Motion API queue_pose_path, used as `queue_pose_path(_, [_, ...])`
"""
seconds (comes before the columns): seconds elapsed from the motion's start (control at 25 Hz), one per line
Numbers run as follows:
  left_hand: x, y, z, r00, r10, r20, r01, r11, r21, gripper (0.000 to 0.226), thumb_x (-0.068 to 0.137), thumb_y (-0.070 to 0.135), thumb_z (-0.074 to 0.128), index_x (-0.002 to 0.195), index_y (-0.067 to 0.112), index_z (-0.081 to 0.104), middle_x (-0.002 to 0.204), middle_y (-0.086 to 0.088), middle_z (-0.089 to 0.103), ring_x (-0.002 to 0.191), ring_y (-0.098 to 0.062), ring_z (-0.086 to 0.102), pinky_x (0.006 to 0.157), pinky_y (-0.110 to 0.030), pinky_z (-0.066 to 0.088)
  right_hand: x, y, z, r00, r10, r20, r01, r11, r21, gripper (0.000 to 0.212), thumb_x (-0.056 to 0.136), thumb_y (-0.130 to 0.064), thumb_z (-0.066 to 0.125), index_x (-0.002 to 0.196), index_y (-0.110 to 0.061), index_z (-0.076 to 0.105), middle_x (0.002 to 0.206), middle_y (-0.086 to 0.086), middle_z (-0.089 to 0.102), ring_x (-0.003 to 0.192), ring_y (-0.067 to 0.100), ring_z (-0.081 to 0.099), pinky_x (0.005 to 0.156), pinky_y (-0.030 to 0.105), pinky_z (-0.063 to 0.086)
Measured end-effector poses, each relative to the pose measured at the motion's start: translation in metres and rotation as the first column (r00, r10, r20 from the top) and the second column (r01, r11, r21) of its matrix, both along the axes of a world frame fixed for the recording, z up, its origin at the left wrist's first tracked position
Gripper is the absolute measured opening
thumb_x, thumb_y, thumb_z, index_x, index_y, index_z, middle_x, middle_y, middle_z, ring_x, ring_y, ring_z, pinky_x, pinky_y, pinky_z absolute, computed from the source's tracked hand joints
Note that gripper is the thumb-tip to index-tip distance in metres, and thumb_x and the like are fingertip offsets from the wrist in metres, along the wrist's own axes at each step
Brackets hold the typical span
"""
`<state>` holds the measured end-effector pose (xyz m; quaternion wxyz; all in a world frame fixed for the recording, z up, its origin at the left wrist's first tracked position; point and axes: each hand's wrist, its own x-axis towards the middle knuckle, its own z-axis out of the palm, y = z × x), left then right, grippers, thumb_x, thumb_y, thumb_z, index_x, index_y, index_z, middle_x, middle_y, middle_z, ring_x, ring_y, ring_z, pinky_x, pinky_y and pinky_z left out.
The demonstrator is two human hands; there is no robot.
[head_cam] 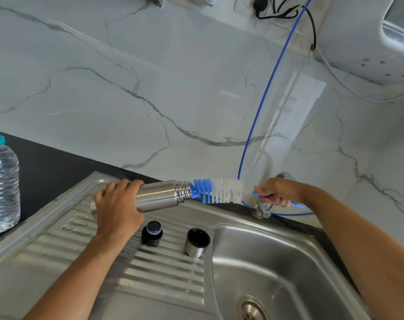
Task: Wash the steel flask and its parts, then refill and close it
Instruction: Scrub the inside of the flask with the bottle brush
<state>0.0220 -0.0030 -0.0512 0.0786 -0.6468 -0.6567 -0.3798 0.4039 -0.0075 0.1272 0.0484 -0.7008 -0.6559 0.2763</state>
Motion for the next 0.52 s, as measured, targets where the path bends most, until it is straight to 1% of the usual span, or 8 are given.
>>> queue_pose_path(0.04, [0.000,0.000,-0.001,1.000,-0.004,0.000,0.004,1.000,-0.015,0.074,0.058,0.007,0.088,0.127,0.025,0.066,0.109,0.004,0.068,0.104,-0.025,0.059,0.093,-0.044,0.038,0.005,0.000,0.003,0.997,-0.016,-0.082,0.007,0.994,-0.110,0.054,0.105,-0.044,0.046,0.057,-0.019,0.048,0.053,-0.005,0.026,0.047,0.012,0.017,0.049,0.024,0.015])
queue_pose_path(0.12, [0.003,0.000,-0.002,1.000,-0.016,-0.011,0.015,0.999,-0.034,0.075,0.059,0.009,0.088,0.128,0.027,0.065,0.110,0.005,0.067,0.104,-0.023,0.058,0.091,-0.043,0.037,0.011,0.002,-0.001,0.998,0.016,-0.064,-0.024,0.991,-0.132,0.051,0.105,-0.044,0.049,0.065,-0.015,0.062,0.055,-0.003,0.025,0.048,0.012,0.016,0.049,0.024,0.015])
queue_pose_path(0.16, [0.004,0.000,-0.003,1.000,-0.019,-0.019,0.018,0.999,-0.037,0.075,0.058,0.009,0.088,0.128,0.028,0.065,0.111,0.006,0.067,0.104,-0.023,0.058,0.091,-0.042,0.037,0.013,0.004,-0.006,0.999,0.049,-0.002,-0.049,0.997,-0.052,0.046,0.104,-0.043,0.052,0.075,-0.013,0.070,0.055,-0.002,0.031,0.047,0.011,0.023,0.049,0.022,0.022])
queue_pose_path(0.24, [0.004,0.000,-0.003,1.000,-0.014,-0.014,0.013,0.999,-0.039,0.076,0.058,0.009,0.087,0.128,0.027,0.065,0.112,0.005,0.068,0.105,-0.024,0.058,0.090,-0.043,0.037,0.012,0.006,-0.019,0.976,0.106,0.188,-0.153,0.955,0.254,0.030,0.101,-0.046,0.058,0.090,-0.021,0.072,0.062,-0.002,0.056,0.051,0.005,0.046,0.060,0.020,0.037])
queue_pose_path(0.32, [0.002,0.001,-0.003,1.000,0.005,0.026,-0.004,0.999,-0.042,0.076,0.058,0.007,0.085,0.129,0.026,0.065,0.113,0.002,0.068,0.106,-0.026,0.058,0.090,-0.045,0.038,0.012,0.005,-0.029,0.918,0.101,0.383,-0.321,0.756,0.570,0.031,0.094,-0.056,0.059,0.093,-0.026,0.067,0.072,-0.008,0.066,0.060,0.003,0.055,0.066,0.017,0.041])
queue_pose_path(0.36, [0.001,0.002,-0.002,0.999,0.011,0.042,-0.009,0.999,-0.047,0.076,0.058,0.006,0.085,0.129,0.025,0.065,0.113,0.001,0.068,0.106,-0.028,0.058,0.090,-0.047,0.038,0.012,0.003,-0.032,0.891,0.107,0.442,-0.404,0.633,0.661,0.037,0.091,-0.059,0.058,0.093,-0.024,0.067,0.074,-0.009,0.066,0.061,0.004,0.055,0.066,0.016,0.041])
queue_pose_path(0.44, [0.001,0.001,-0.002,0.998,0.013,0.058,-0.009,0.998,-0.062,0.076,0.059,0.006,0.084,0.130,0.025,0.064,0.114,0.001,0.068,0.107,-0.028,0.058,0.090,-0.048,0.038,0.014,0.005,-0.036,0.837,0.159,0.524,-0.535,0.445,0.718,0.044,0.093,-0.059,0.055,0.093,-0.017,0.071,0.080,-0.009,0.066,0.064,0.009,0.056,0.066,0.019,0.043])
queue_pose_path(0.52, [0.001,0.001,-0.003,0.997,0.008,0.071,-0.003,0.998,-0.069,0.076,0.060,0.007,0.084,0.131,0.025,0.063,0.116,0.001,0.068,0.107,-0.028,0.057,0.090,-0.047,0.038,0.011,0.007,-0.033,0.791,0.172,0.587,-0.605,0.354,0.713,0.049,0.098,-0.057,0.049,0.092,-0.015,0.074,0.079,-0.005,0.068,0.065,0.015,0.060,0.064,0.025,0.044])
